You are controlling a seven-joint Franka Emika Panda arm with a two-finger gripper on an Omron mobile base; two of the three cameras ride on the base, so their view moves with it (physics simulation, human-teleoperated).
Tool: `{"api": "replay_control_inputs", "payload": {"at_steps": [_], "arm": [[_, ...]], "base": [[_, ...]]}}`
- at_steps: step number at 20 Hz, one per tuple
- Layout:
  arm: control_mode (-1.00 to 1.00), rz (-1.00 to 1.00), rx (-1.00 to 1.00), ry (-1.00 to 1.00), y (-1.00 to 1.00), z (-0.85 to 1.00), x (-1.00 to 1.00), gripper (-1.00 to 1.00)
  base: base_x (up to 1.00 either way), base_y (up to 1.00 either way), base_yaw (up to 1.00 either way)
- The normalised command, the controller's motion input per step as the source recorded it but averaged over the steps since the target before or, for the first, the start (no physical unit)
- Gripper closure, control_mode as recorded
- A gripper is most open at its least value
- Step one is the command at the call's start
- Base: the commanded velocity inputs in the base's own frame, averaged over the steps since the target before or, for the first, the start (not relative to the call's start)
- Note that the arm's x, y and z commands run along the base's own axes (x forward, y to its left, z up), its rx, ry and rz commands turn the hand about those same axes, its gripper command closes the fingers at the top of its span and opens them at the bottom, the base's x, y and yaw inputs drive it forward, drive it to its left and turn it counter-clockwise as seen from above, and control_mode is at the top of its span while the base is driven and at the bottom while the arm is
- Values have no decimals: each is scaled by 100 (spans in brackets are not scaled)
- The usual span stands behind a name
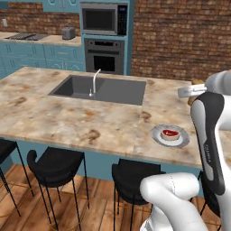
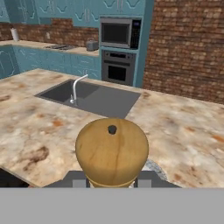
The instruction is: Retrieve the shaker from the cabinet and place it next the steak on a plate on the dining table.
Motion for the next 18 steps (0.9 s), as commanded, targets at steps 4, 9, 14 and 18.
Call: {"api": "replay_control_inputs", "payload": {"at_steps": [4, 9, 14, 18], "arm": [[100, 0, 0, 0, 0, 0, 0, 100], [-100, 0, 0, 0, -5, -2, 0, 100], [-100, 6, 0, 1, -57, -11, 3, 100], [-100, 17, 0, 2, -61, -6, 18, 100]], "base": [[5, 0, 1], [0, 0, 0], [0, 0, 0], [0, 0, 0]]}}
